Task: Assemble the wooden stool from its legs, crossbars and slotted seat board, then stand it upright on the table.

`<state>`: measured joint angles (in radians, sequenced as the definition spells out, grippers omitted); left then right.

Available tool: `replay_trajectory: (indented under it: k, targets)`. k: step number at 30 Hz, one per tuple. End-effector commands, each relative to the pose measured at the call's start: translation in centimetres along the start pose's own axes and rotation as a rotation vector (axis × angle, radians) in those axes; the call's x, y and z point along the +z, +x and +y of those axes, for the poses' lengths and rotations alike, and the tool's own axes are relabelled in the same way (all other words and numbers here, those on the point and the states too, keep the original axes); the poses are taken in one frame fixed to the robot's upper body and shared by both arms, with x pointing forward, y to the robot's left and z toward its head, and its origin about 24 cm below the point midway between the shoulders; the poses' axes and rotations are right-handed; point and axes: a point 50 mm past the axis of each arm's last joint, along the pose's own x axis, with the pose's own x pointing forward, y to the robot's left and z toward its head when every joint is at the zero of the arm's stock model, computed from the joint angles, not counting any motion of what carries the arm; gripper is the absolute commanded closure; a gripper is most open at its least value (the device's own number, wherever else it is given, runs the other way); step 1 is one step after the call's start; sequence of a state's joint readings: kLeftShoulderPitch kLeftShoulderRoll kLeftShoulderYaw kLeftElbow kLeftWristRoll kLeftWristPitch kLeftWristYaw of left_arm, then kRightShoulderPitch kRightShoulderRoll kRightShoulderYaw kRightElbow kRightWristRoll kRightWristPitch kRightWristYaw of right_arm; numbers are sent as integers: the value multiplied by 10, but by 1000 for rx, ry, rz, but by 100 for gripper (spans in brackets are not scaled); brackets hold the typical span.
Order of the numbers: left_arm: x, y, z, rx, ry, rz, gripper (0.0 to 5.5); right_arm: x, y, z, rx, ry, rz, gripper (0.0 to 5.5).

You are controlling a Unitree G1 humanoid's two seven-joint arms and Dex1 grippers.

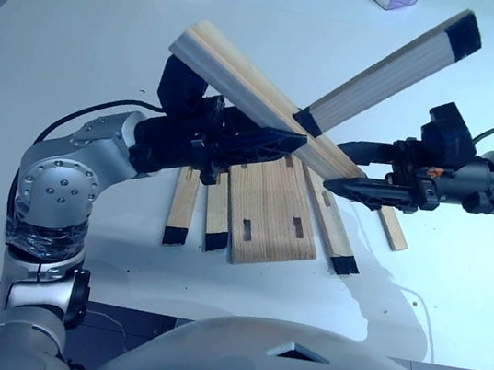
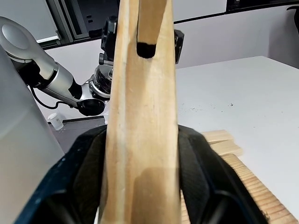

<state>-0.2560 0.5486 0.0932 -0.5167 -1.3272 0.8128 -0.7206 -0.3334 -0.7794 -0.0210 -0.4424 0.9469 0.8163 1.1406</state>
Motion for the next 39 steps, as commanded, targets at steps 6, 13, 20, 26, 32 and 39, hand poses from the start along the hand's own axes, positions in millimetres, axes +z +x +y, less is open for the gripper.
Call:
replay_trajectory:
  k: [6,13,20,26,32,39]
  targets:
    - [2,-19,-3,89,100,57,340,-11,-22,-3,-115,-7,131,235]
    - [-2,-56,-28,240,273,315,340,-19,-62,-2,-345,-4,142,235]
    - [-24,-68,-47,226,309,460,340,-31,-63,15,-436,7,109,235]
    - [-39,-79,-37,256,340,526,340,-33,-59,13,-455,-2,108,235]
    - [-47,-89,-35,265,330,562,340,-37,-60,14,-470,-7,117,235]
    - [-44,-90,-40,236,317,572,340,-38,-60,16,-482,-8,116,235]
